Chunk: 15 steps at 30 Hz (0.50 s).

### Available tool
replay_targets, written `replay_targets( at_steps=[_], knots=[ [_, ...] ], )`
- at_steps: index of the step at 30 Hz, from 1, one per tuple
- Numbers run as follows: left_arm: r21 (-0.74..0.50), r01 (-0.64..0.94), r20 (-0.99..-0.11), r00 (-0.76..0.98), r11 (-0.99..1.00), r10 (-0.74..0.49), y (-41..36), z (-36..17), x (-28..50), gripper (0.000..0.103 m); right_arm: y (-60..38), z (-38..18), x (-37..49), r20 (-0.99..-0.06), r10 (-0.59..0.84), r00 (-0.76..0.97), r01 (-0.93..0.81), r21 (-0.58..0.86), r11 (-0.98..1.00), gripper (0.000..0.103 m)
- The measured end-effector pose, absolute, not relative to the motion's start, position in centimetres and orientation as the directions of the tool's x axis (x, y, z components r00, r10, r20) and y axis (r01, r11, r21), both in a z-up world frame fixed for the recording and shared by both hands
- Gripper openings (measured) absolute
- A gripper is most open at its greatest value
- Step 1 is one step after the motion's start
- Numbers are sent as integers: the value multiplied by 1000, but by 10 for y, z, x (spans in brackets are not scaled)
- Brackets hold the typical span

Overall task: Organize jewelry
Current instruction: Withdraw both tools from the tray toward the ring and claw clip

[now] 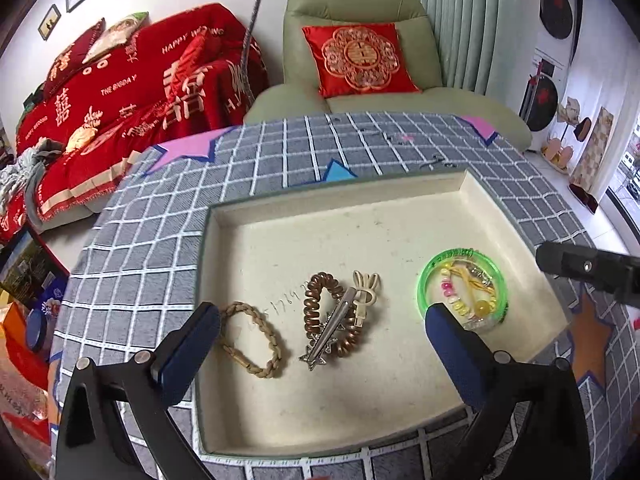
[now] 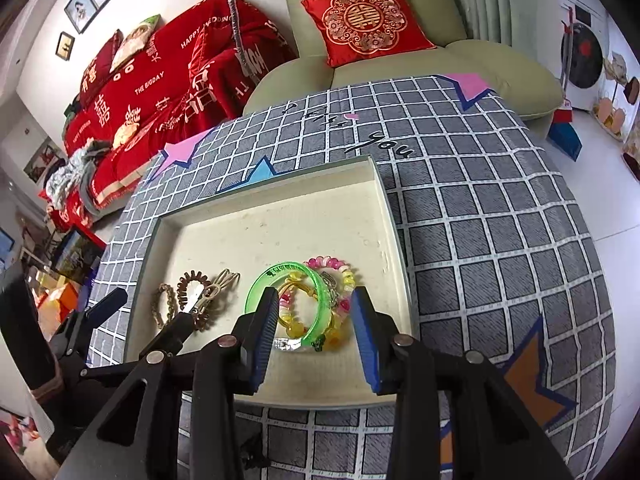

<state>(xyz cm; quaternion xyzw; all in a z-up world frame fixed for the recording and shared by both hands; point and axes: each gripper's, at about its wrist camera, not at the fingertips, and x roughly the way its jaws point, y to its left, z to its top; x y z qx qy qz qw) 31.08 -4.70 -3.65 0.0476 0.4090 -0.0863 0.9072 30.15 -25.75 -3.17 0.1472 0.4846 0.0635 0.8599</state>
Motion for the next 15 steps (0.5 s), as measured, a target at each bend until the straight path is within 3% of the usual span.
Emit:
replay_targets(
  at_steps=[1, 3, 15],
  knots=[
    [19, 199, -743, 658, 980, -119, -46, -34, 306, 103, -258, -31, 299, -812, 256, 524, 34, 320, 947, 59],
    [22, 209, -739, 662, 978, -125, -43, -29, 298, 103, -258, -28, 292, -808, 269, 524, 25, 330, 944, 63],
    [-34, 290, -754, 620, 956, -215, -15, -30, 215, 103, -246, -31, 236, -809, 335, 483, -23, 370, 929, 64]
  ],
)
